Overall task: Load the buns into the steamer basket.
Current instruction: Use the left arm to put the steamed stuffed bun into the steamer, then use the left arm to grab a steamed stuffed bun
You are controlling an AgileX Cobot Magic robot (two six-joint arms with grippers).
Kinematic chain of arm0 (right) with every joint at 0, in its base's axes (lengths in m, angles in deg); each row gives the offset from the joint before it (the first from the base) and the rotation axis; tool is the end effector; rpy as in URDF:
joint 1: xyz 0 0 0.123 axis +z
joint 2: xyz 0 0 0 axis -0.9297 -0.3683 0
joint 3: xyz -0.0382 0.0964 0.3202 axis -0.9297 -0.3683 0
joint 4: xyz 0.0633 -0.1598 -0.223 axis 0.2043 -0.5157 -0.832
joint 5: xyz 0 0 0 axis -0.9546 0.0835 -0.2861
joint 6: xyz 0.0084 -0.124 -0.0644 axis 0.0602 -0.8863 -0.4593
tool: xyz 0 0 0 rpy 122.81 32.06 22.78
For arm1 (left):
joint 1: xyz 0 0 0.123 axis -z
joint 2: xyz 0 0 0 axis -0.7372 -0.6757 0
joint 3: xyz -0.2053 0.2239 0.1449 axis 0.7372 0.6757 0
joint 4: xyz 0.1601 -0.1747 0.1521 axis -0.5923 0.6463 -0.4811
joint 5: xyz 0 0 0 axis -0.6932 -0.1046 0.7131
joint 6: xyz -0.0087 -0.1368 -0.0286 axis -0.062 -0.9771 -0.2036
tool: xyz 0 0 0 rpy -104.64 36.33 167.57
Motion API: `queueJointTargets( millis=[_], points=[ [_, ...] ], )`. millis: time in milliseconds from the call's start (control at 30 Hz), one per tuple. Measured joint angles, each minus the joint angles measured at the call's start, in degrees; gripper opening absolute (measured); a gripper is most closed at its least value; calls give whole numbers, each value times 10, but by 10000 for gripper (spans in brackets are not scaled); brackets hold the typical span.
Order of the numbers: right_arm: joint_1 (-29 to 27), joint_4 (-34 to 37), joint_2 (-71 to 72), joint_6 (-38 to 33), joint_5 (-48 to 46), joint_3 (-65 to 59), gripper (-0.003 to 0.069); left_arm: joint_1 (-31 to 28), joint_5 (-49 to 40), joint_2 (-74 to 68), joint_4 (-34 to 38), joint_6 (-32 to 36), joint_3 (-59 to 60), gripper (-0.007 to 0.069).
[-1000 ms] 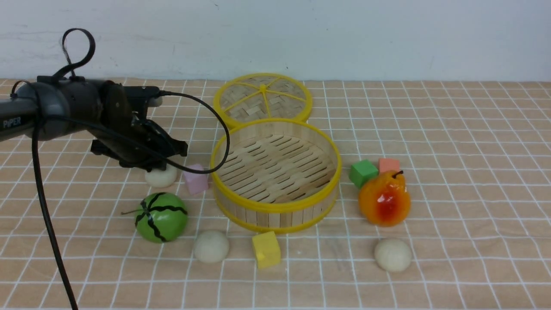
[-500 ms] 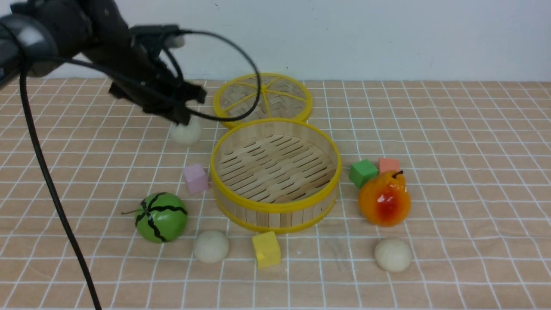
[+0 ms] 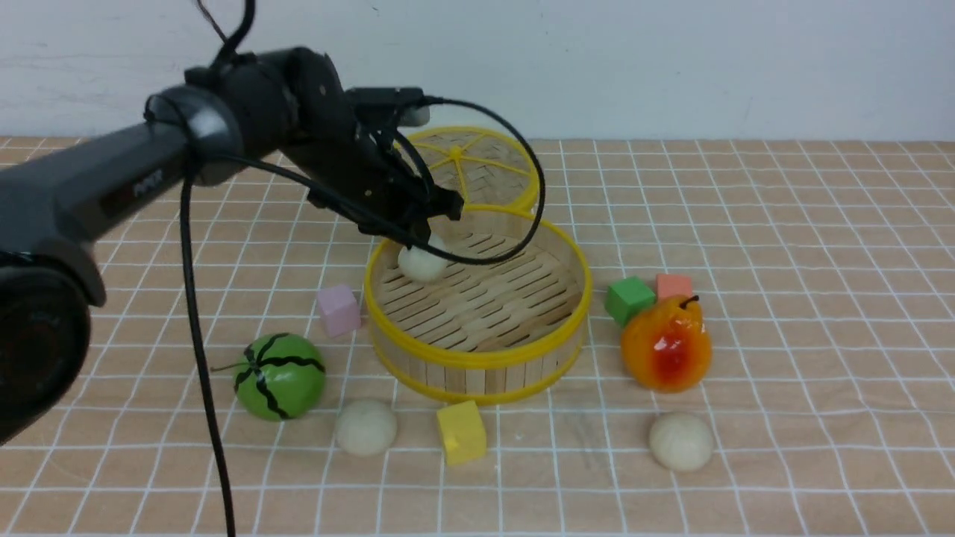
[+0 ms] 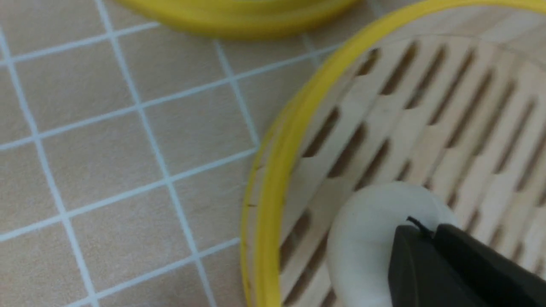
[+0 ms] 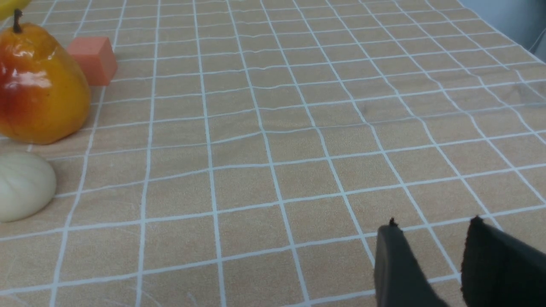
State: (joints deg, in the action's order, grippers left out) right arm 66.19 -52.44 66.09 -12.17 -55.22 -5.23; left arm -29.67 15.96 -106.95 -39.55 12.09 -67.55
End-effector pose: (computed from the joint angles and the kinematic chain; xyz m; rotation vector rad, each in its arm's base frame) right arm 0.0749 -0.0234 0.1576 0.1790 1.8678 -0.1326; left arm 0.5520 -0.2039 0.2271 0.3633 2.5066 -0.3853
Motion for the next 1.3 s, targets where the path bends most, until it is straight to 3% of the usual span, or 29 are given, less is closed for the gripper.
queueJointTargets(
  millis=[167,233,333,467,600,833,1033,1300],
  points=[
    [0,0,0,0,0,0,241,0,-2,-1,-1,-22,0,182],
    [0,0,0,0,0,0,241,0,-21,7,-3,-26,0,280],
    [0,0,0,0,0,0,241,-3,-82,40,-21,-27,0,405],
    [0,0,0,0,0,0,241,-12,-178,119,-55,-27,0,483],
    [0,0,0,0,0,0,241,-14,-254,218,-68,-46,13,502],
    [0,0,0,0,0,0,241,-3,-260,343,-30,-55,161,504],
    [0,0,0,0,0,0,241,59,-140,363,-67,-33,334,504],
    [0,0,0,0,0,0,241,77,-40,265,-87,-30,360,468]
  ],
)
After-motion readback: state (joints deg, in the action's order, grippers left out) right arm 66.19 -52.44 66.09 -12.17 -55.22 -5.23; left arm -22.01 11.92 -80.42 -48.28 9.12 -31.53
